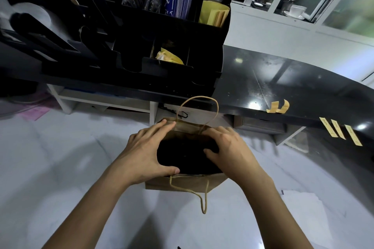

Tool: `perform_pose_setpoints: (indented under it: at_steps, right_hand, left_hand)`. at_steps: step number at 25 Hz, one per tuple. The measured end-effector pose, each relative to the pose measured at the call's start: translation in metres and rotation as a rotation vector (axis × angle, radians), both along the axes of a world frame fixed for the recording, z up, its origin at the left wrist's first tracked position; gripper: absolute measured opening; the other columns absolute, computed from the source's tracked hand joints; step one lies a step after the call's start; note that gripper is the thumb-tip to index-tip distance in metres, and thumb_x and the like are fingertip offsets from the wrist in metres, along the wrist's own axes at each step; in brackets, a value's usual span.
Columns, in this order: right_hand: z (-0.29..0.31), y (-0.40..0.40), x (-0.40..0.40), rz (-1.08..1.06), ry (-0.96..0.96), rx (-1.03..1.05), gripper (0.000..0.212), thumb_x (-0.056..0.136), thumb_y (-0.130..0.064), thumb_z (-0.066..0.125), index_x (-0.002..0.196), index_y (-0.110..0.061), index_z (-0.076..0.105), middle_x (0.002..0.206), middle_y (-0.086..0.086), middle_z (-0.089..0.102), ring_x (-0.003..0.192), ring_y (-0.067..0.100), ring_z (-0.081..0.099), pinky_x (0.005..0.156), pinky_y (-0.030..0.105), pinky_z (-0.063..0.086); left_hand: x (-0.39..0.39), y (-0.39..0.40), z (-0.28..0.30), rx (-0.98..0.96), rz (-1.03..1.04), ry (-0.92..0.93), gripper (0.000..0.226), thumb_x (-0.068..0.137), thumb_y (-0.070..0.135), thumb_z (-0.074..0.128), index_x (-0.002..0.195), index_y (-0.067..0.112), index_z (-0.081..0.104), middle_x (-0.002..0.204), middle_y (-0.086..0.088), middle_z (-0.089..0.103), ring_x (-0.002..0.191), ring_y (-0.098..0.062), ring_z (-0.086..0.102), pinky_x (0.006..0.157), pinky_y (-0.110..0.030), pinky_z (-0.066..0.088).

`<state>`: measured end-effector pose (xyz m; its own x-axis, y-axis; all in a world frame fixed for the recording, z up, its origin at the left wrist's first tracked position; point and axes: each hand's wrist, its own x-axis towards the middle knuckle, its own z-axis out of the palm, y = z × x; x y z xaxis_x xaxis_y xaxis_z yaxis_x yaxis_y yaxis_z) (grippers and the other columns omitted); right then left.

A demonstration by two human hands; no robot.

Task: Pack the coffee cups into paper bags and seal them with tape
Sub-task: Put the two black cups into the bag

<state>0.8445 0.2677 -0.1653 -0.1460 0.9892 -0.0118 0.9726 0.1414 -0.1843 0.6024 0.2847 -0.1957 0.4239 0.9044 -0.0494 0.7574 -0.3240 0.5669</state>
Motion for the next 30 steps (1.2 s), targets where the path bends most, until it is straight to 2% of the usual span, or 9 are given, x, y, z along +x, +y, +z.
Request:
perform_pose_setpoints:
  at_steps: [3, 6, 10, 21, 27, 30]
  right_hand:
    - [-0.001, -0.002, 0.007, -0.049, -0.041, 0.125, 0.039, 0.091, -0.035, 0.068, 0.129, -0.027, 0.064, 0.14, -0.005, 0.055, 0.127, 0.023, 0.046, 0.104, 0.036, 0.037]
    - [-0.006, -0.002, 0.006, -0.081, -0.021, 0.128, 0.042, 0.093, -0.043, 0.065, 0.133, -0.029, 0.061, 0.15, -0.005, 0.047, 0.135, 0.023, 0.042, 0.11, 0.04, 0.035]
    - [-0.013, -0.001, -0.001, -0.085, 0.041, 0.061, 0.05, 0.098, -0.044, 0.058, 0.145, -0.029, 0.051, 0.149, -0.008, 0.047, 0.133, 0.019, 0.045, 0.108, 0.033, 0.037]
    - [-0.011, 0.004, -0.021, -0.082, 0.15, 0.009, 0.051, 0.098, -0.042, 0.06, 0.146, -0.026, 0.051, 0.148, -0.011, 0.047, 0.122, 0.015, 0.057, 0.1, 0.032, 0.051]
    - [-0.008, 0.005, -0.026, -0.105, 0.164, 0.001, 0.052, 0.098, -0.044, 0.06, 0.147, -0.029, 0.049, 0.153, -0.011, 0.042, 0.13, 0.017, 0.052, 0.104, 0.033, 0.049]
    - [-0.005, 0.005, -0.026, -0.098, 0.145, 0.018, 0.051, 0.099, -0.044, 0.059, 0.147, -0.03, 0.049, 0.152, -0.01, 0.043, 0.134, 0.017, 0.045, 0.108, 0.033, 0.043]
  left_hand:
    - [-0.008, 0.003, 0.0, -0.013, 0.021, 0.007, 0.116, 0.066, 0.067, 0.078, 0.154, 0.05, 0.005, 0.163, 0.024, -0.001, 0.149, -0.012, 0.012, 0.12, -0.04, 0.017]
    - [-0.016, 0.005, 0.0, -0.022, 0.051, 0.012, 0.115, 0.066, 0.068, 0.078, 0.154, 0.05, 0.006, 0.163, 0.025, -0.001, 0.148, -0.012, 0.012, 0.119, -0.042, 0.018]
    - [-0.028, 0.005, 0.0, -0.025, 0.093, 0.014, 0.114, 0.066, 0.069, 0.077, 0.154, 0.051, 0.007, 0.163, 0.025, 0.001, 0.147, -0.014, 0.014, 0.119, -0.043, 0.019]
    - [-0.046, -0.003, 0.009, -0.02, 0.144, 0.021, 0.101, 0.075, 0.059, 0.076, 0.154, 0.048, 0.013, 0.164, 0.021, 0.005, 0.147, -0.015, 0.016, 0.118, -0.041, 0.02]
    - [-0.05, -0.006, 0.011, -0.008, 0.173, -0.016, 0.089, 0.083, 0.054, 0.071, 0.153, 0.047, 0.017, 0.161, 0.022, 0.014, 0.144, -0.012, 0.018, 0.116, -0.04, 0.025]
    - [-0.05, -0.005, 0.012, 0.024, 0.193, -0.042, 0.08, 0.087, 0.049, 0.069, 0.152, 0.046, 0.023, 0.156, 0.021, 0.026, 0.14, -0.012, 0.024, 0.113, -0.04, 0.031]
